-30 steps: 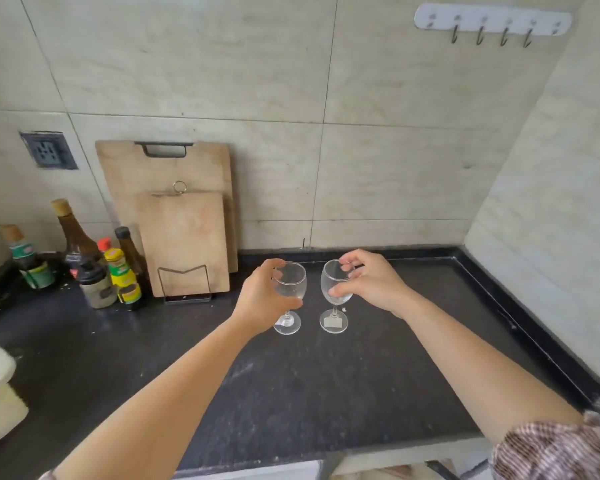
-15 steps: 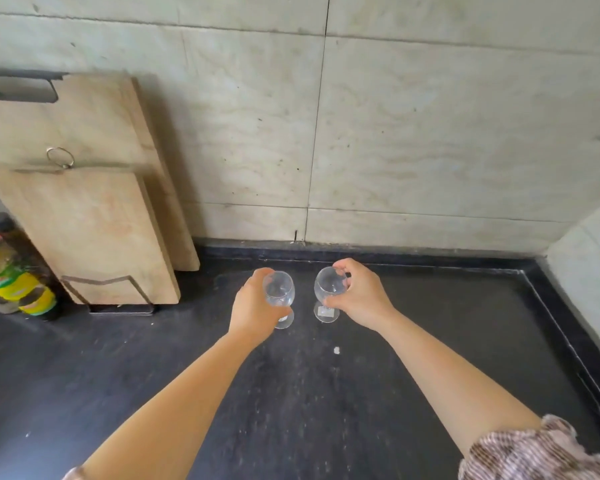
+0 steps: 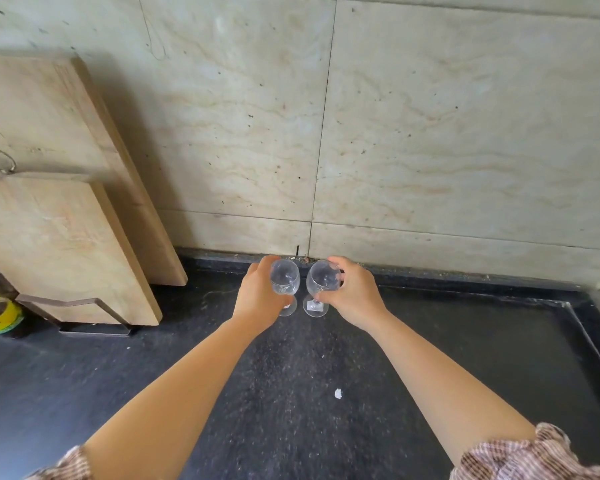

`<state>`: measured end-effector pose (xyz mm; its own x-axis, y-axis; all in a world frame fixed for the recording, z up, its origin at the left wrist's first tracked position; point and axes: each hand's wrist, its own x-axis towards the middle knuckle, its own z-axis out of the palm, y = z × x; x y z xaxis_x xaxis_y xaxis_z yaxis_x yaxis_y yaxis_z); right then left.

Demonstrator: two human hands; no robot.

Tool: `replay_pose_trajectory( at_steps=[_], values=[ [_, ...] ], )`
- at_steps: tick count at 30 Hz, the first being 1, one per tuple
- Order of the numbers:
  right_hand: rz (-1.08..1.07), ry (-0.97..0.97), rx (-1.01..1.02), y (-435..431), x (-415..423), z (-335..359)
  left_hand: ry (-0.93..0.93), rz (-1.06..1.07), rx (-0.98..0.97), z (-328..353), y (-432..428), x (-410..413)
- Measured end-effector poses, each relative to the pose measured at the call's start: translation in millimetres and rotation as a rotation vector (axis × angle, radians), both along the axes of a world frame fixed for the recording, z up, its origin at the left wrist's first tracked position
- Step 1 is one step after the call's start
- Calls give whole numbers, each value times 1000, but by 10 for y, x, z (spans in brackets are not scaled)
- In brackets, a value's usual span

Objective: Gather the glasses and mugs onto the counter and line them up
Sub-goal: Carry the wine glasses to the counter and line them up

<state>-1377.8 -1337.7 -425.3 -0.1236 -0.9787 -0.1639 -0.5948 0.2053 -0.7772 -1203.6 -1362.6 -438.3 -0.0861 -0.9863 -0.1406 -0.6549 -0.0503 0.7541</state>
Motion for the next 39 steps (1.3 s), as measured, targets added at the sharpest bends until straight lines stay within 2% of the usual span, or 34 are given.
replay_pose_trajectory(
  at_steps=[7,13,16,21,26,31,39],
  values=[
    [9,29,6,-38,47,-21,6,-27,-7,-30,-45,0],
    [48,182,0,-1,94,64,-43,-36,44,37,11,69],
    [59,264,-73,80,182,208,-52,-15,12,163,137,258],
    [184,261,-131,258,678,580,-88,95,-43,520,552,850],
    [377,235,-155,733,1512,914,-94,276,-54,888,1365,1625],
    [631,316,-224,1325,2420,1188,-245,378,-40,1284,2341,2544],
    [1001,353,-427,3098,4396,1756,-451,676,-27,1947,4823,4210]
  ],
)
